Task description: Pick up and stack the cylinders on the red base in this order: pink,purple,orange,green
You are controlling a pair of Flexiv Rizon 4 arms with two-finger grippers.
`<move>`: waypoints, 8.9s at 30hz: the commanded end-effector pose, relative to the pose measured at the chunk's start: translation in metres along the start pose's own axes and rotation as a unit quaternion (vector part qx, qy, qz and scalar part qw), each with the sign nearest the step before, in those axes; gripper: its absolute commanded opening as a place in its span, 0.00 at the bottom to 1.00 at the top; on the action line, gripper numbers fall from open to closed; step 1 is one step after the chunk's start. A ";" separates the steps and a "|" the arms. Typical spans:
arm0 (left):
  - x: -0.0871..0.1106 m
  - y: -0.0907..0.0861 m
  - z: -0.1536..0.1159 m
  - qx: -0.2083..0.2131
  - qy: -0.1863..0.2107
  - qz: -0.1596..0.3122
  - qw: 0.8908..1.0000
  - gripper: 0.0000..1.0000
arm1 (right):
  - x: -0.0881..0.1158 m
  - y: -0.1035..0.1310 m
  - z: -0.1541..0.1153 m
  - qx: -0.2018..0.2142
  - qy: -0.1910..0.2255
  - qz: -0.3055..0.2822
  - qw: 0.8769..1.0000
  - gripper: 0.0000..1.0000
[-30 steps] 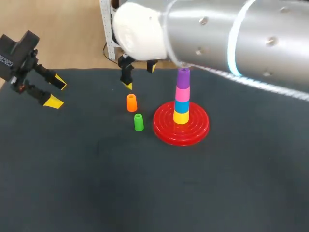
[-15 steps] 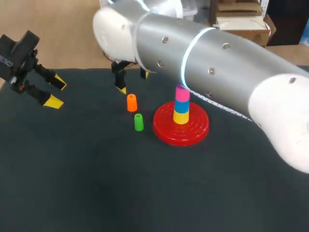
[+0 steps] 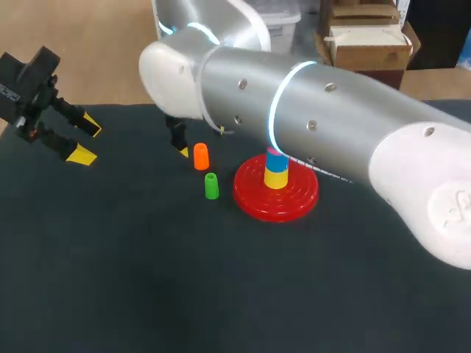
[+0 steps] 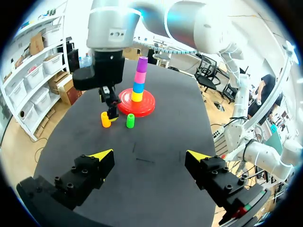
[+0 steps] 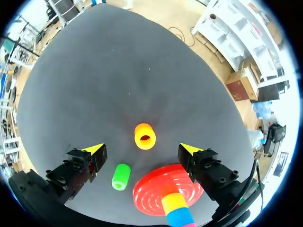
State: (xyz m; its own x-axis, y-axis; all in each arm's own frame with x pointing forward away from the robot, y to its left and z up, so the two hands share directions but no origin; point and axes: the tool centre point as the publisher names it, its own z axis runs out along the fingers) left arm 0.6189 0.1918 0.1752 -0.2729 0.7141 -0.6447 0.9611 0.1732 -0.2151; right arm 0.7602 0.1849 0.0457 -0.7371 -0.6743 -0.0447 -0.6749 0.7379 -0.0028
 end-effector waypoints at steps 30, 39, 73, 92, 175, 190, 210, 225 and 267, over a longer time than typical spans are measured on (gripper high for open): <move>0.001 0.000 0.000 0.000 0.000 0.000 1.000 1.00 | -0.008 -0.003 0.015 -0.004 0.012 0.022 1.000 0.62; 0.001 0.000 0.000 0.000 0.000 0.000 1.000 1.00 | -0.003 -0.001 0.019 -0.005 0.017 0.022 1.000 0.47; 0.001 0.000 0.000 0.000 0.000 0.000 1.000 1.00 | -0.011 -0.006 0.022 0.001 0.021 0.039 0.999 0.86; 0.001 0.000 0.000 0.000 0.000 0.000 1.000 1.00 | -0.010 -0.007 0.026 0.000 0.026 0.036 0.999 0.07; 0.001 0.000 0.000 0.000 0.000 0.000 1.000 1.00 | 0.136 -0.064 -0.182 0.013 -0.139 0.119 0.983 0.00; 0.001 0.000 0.000 0.000 0.000 0.000 1.000 1.00 | 0.136 -0.064 -0.182 0.013 -0.139 0.119 0.983 0.00; 0.001 0.000 0.000 0.000 0.000 0.000 1.000 1.00 | 0.124 -0.058 -0.195 0.011 -0.164 0.123 0.979 0.00; 0.001 0.000 0.000 0.000 0.000 0.000 1.000 1.00 | 0.148 -0.072 -0.220 0.017 -0.133 0.142 0.981 0.00; 0.001 0.000 0.000 0.000 0.000 0.000 1.000 1.00 | 0.152 -0.074 -0.206 -0.014 -0.071 0.100 0.992 0.00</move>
State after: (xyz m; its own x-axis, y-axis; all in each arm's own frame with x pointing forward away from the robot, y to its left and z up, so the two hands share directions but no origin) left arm 0.6189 0.1918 0.1753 -0.2729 0.7141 -0.6446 0.9611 0.1732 -0.2151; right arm 0.6931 0.0232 0.2458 -0.8457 -0.5043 -0.1745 -0.5191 0.8532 0.0499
